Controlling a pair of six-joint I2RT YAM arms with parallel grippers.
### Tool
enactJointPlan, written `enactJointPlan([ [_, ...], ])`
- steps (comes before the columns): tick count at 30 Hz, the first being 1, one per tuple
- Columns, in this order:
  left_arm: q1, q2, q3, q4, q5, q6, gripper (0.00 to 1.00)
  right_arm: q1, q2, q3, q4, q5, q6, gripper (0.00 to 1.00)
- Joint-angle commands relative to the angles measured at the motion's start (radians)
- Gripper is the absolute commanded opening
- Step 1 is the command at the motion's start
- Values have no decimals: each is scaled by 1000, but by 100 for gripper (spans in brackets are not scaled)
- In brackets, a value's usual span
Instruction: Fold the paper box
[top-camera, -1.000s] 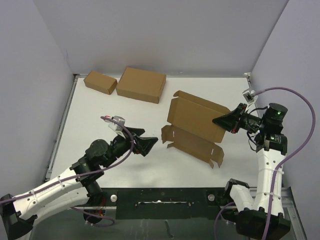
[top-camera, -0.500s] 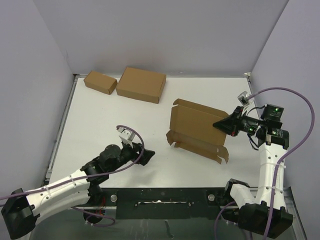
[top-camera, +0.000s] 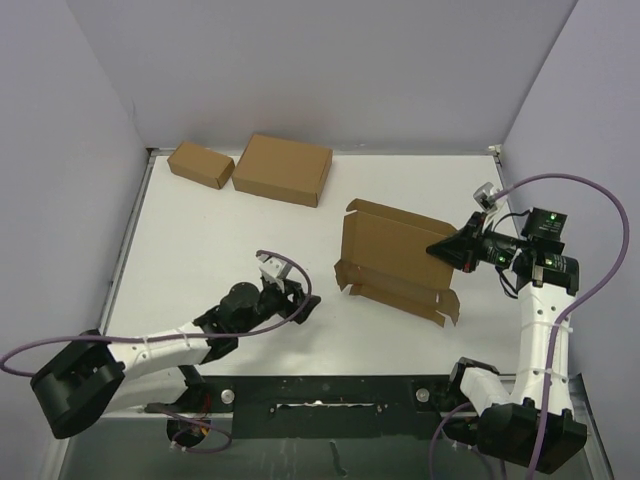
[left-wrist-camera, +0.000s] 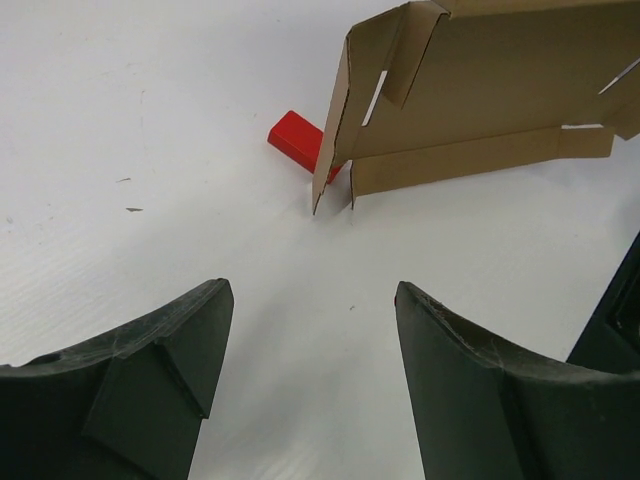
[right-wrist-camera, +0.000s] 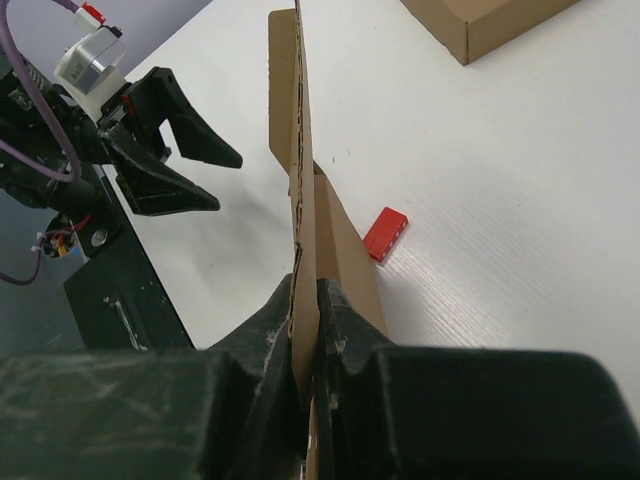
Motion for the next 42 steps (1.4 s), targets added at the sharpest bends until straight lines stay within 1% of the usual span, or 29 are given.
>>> enactJointPlan([
  [1,21,128,46,247,72,131,65,-9,13,27,21,11,-44,0],
  [5,34,254,120,289,114,136,63,-9,13,24,20,21,-60,0],
  [12,35,439,203,416,113,85,63,-9,17,24,20,15,-56,0],
  [16,35,527,247,448,112,59,59,-8,18,24,26,11,-49,0],
  [17,35,544,253,453,104,54,58,-9,18,24,25,11,-48,0],
  [19,35,569,257,464,84,46,51,-9,18,23,26,11,-47,0],
  [22,35,596,262,481,61,38,45,-9,19,20,29,9,-45,0],
  [25,35,613,272,486,62,32,35,-9,24,17,34,10,-43,0],
  [26,35,618,275,488,65,29,30,-9,26,17,35,9,-42,0],
  [31,35,609,275,500,76,31,3,-7,32,14,42,10,-39,0],
  [32,35,598,271,496,78,31,0,-7,34,16,41,11,-42,0],
  [37,31,469,232,411,79,42,0,1,50,25,40,-8,-55,0],
  [42,7,268,194,196,54,86,0,53,63,15,83,-18,-42,0],
])
